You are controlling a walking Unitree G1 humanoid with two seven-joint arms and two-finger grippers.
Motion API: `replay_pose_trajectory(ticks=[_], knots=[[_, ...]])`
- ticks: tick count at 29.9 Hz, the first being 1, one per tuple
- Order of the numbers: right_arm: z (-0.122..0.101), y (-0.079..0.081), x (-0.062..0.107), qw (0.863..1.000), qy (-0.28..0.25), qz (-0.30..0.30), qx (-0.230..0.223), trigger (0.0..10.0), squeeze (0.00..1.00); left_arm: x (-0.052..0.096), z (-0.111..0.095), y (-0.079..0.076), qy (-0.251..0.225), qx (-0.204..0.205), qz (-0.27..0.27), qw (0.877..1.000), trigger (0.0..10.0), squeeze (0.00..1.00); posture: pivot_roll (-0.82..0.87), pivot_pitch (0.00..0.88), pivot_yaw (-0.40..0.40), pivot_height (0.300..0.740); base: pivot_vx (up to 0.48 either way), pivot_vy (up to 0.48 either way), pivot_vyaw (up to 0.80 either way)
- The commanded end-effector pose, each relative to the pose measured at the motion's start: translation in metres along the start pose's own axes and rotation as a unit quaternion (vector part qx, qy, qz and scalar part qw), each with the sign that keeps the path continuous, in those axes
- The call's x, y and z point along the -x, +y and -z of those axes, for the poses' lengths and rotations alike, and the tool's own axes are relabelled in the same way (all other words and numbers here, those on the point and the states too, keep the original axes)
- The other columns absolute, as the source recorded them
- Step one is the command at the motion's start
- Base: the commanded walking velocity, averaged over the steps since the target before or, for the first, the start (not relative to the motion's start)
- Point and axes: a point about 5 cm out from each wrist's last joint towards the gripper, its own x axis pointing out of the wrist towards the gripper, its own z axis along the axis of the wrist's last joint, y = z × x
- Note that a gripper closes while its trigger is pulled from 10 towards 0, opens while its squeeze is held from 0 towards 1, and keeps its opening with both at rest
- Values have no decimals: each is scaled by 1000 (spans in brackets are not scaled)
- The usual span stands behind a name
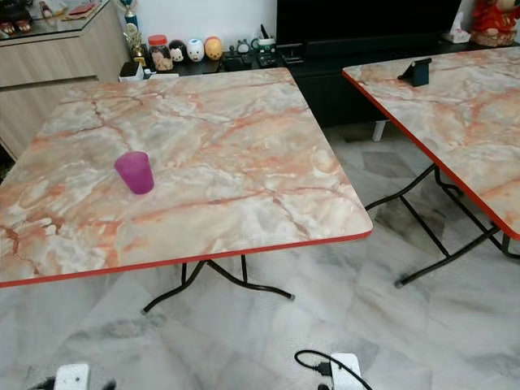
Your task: Setting the table
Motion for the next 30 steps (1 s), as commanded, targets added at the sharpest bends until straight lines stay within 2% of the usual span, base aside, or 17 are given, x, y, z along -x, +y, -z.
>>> replay_pose_trajectory(ticks=[1,7,11,14,15,18,19,21,22,24,25,28,29,30], knots=[[-1,1,0,1000,-3,-2,-1,10000,0,0,-27,5,-67,-1,-1,998,10000,0,-37,0,52,707,0,0,0],[-2,0,0,1000,-3,-2,2,10000,0,9,-41,4,-94,-3,-4,996,10000,0,-28,0,50,707,0,0,0],[-2,-1,0,1000,-2,-3,3,10000,0,31,-51,1,-107,-8,1,994,10000,0,-23,0,47,707,0,0,0],[-3,-2,0,1000,-5,-2,8,10000,0,48,-66,8,-121,0,-35,992,10000,0,-6,0,33,707,0,0,0],[-3,-2,0,1000,-5,-2,8,10000,0,48,-66,8,-121,0,-35,992,10000,0,-6,0,33,707,0,0,0],[-6,-2,-1,1000,-11,-3,8,10000,0,43,-93,16,-166,27,-78,983,10000,0,16,0,16,707,0,0,0],[-8,-2,-1,1000,-13,-3,7,10000,0,37,-112,18,-190,46,-90,977,10000,0,17,0,14,707,0,0,0],[-10,-2,-1,1000,-14,-5,10,10000,0,27,-130,17,-212,48,-83,972,10000,0,15,0,16,707,0,0,0],[-11,-1,-1,1000,-17,-8,10,10000,0,18,-147,14,-230,52,-76,969,10000,0,10,0,18,707,0,0,0],[-12,-1,-1,1000,-19,-9,9,10000,0,13,-161,11,-244,60,-72,965,10000,0,-1,0,21,707,0,0,0],[-12,-1,-1,1000,-19,-9,9,10000,0,13,-161,11,-244,60,-72,965,10000,0,-1,0,21,707,0,0,0],[-12,-1,-1,1000,-21,-10,3,10000,0,4,-197,1,-288,64,-48,954,10000,0,-19,0,28,707,0,0,0],[-12,-1,-1,1000,-21,-10,2,10000,0,3,-205,-2,-300,65,-41,951,10000,0,-23,0,30,707,0,0,0],[-12,-1,-1,1000,-21,-10,2,10000,0,3,-205,-2,-300,65,-41,951,10000,0,-23,0,30,707,0,0,0]])
